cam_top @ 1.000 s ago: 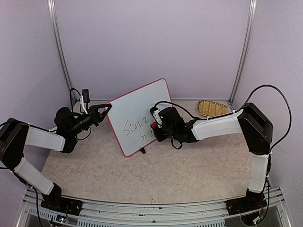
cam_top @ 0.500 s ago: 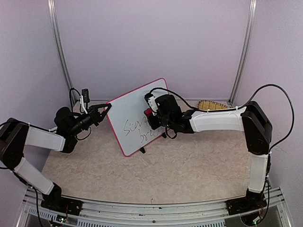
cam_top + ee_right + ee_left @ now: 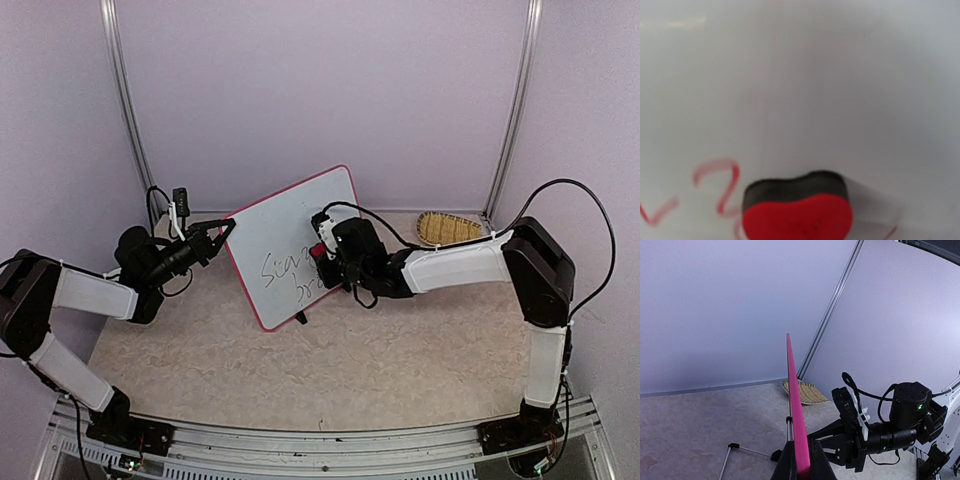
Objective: Erase the whiteboard
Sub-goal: Erase the whiteboard at the center of the board.
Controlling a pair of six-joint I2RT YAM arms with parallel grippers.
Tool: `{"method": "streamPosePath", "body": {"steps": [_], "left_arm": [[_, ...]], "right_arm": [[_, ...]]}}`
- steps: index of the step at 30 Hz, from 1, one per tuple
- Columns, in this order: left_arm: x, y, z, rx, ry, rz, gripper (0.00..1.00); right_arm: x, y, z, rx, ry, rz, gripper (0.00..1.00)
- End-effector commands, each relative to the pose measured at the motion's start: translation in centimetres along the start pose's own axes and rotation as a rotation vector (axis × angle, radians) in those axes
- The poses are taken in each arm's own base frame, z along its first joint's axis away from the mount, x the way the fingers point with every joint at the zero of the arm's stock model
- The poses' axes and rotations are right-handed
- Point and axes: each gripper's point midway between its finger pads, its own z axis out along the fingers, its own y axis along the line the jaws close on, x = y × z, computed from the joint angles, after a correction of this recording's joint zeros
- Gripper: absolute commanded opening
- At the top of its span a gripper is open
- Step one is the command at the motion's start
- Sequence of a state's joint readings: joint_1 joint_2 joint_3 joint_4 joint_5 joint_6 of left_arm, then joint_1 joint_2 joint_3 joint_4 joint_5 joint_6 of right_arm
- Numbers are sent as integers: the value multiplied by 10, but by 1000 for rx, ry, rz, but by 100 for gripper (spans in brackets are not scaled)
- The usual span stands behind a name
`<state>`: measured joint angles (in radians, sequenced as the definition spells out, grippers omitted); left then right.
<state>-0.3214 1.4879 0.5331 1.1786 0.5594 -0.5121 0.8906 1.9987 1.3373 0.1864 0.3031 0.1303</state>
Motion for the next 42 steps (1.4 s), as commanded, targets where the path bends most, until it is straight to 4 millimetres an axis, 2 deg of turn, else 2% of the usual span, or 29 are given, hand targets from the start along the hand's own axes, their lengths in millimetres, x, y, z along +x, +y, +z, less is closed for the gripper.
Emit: {"method": "streamPosePath", "body": {"steps": [1,8,13,24,29,34,39,42], "left_arm": [[28,-26,3,141,114,19,0],[27,-27,3,141,113,22,0],[27,-27,3,142,111,23,0],[28,-27,3,141,115,22,0],[28,-26,4,139,116,21,0],[29,-26,4,141,117,20,0],[30,-26,5,140,120,18,0],[30,-25,4,138,121,18,0]], "right_arm": [[45,7,0,-20,97,-4,17],[66,8,-3,-19,129,1,17],[63,7,-4,-17,125,-1,17],[-5,14,1,-26,18,-29,17],[-28,16,3,-23,-15,-45,17],[-59,14,0,-12,-72,-55,17],[-74,14,-1,-5,-96,-65,18],[-69,15,2,-8,-85,-71,18]]}}
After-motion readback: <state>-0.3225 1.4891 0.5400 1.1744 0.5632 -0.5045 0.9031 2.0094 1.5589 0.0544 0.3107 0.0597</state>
